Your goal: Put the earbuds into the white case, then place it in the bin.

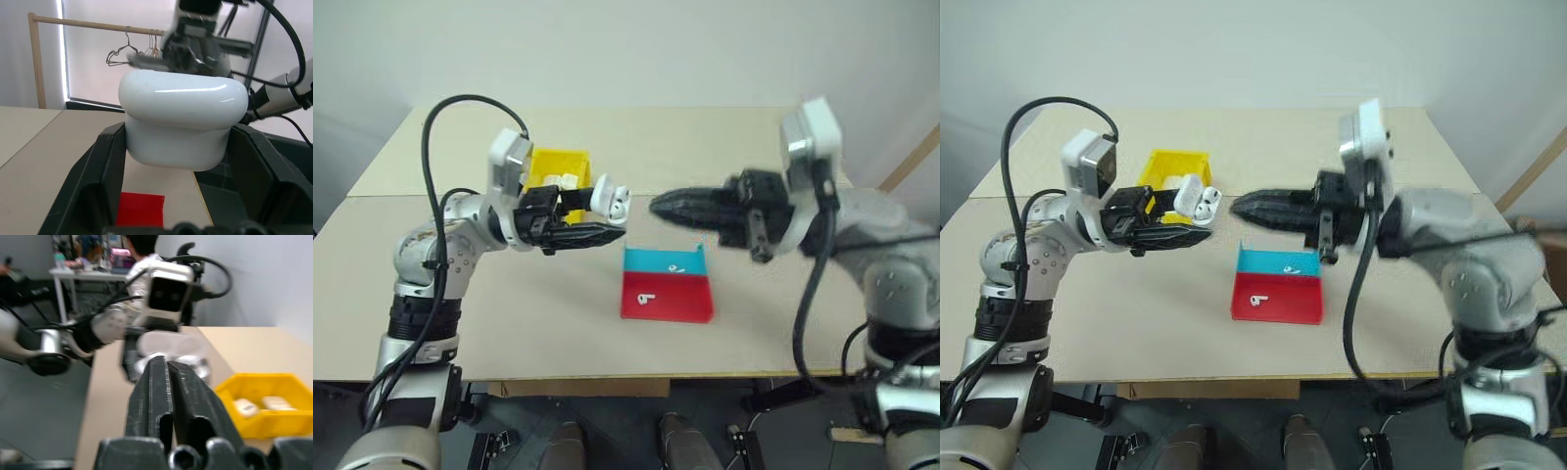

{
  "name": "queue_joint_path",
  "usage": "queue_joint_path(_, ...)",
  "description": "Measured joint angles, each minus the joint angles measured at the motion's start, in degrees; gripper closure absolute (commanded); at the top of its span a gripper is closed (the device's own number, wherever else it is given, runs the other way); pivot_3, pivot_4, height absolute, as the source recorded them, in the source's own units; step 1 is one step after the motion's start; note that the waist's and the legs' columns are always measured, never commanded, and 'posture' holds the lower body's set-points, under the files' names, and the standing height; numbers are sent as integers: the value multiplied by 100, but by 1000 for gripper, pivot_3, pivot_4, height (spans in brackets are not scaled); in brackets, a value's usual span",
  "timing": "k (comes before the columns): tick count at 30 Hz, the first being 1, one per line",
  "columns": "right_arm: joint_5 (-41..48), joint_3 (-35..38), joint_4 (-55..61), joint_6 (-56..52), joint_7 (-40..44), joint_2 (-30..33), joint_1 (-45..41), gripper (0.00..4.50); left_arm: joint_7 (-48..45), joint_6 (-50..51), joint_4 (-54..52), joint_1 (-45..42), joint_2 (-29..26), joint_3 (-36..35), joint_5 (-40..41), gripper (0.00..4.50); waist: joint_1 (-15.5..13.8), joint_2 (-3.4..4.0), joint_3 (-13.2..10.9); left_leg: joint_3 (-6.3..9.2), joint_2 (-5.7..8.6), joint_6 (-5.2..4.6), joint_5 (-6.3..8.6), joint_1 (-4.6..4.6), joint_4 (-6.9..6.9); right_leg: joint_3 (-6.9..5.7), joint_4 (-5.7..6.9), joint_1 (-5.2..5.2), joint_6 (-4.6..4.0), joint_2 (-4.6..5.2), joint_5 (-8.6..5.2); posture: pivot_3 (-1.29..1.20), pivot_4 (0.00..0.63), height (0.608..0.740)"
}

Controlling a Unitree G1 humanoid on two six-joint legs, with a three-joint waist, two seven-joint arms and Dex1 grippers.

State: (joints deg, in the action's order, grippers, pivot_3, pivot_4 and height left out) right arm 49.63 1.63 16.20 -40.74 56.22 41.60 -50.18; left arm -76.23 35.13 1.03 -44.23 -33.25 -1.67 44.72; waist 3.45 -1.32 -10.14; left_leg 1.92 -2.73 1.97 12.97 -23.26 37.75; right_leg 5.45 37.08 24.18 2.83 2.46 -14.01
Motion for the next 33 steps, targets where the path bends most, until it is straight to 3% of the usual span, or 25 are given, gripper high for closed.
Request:
queue_joint_path(5,-1307,-976,-1747,965,1373,-141,-1463,4455,-55,0,3,-45,89,149,-132,1673,42,2,-1,-4,0,0,0,-2,0,3,1,3,-1,0,1,0,150,740)
queue_joint_path(13,-2427,-1669,-4360,2602,3110,-1447,-3092,4455,-197,3,-7,-76,195,232,-187,1673,41,7,-4,-1,-1,0,0,-6,1,-2,6,7,-2,2,2,0,150,740)
queue_joint_path(26,-1608,-2856,-4925,3262,3313,-1324,-3300,4455,-126,-3,-290,-58,210,211,-183,1673,2,8,-5,1,0,1,0,-4,3,-4,10,5,-3,4,2,0,150,740)
queue_joint_path(33,-772,-3456,-4496,3271,3321,-583,-3277,4455,-76,-8,-360,-33,232,203,-186,1673,-1,8,-5,1,0,0,0,-5,4,-3,7,5,-2,4,2,0,150,740)
